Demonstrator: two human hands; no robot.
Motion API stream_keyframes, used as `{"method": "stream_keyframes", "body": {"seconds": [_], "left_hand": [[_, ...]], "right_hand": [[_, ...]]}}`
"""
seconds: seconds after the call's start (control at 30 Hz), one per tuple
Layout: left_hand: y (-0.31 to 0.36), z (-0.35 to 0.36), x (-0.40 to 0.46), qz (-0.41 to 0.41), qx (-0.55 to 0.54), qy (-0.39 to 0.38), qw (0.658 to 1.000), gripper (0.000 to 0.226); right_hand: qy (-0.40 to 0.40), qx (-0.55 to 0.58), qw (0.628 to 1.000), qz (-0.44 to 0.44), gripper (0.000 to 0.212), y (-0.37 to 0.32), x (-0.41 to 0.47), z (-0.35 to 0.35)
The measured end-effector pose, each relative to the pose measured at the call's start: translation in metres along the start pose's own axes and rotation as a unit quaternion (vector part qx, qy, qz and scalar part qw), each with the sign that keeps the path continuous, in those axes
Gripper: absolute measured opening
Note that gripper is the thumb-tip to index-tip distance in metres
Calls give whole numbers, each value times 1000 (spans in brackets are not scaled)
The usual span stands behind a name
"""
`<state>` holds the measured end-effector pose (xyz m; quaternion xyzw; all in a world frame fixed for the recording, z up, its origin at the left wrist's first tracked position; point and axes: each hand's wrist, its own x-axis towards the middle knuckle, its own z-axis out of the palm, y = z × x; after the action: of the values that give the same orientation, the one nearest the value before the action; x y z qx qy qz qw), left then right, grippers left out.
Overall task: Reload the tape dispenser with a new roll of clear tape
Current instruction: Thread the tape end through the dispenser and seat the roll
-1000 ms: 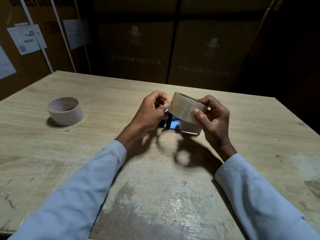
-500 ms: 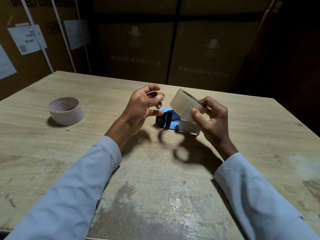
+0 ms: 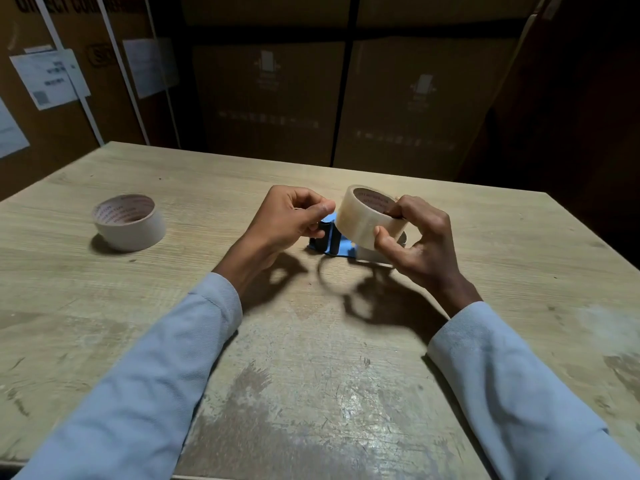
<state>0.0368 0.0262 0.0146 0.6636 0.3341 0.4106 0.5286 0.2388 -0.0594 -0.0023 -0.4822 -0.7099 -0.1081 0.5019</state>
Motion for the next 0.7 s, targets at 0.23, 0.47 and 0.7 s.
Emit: {"method": "stream_keyframes", "body": {"seconds": [0.23,0.47,0.7], "left_hand": [[5,-3,-2,-22,21,-45,999,11],[4,0,-5,-9,89,-74,993,26],[3,1,-5,52,235,-43,970,16]], "right_hand": [[-1,-31,999,5,27,4,0,-3],[17,-39,999,-19,25,2,1,-4],[-23,-85,996,-24,29,3,2,-7]]}}
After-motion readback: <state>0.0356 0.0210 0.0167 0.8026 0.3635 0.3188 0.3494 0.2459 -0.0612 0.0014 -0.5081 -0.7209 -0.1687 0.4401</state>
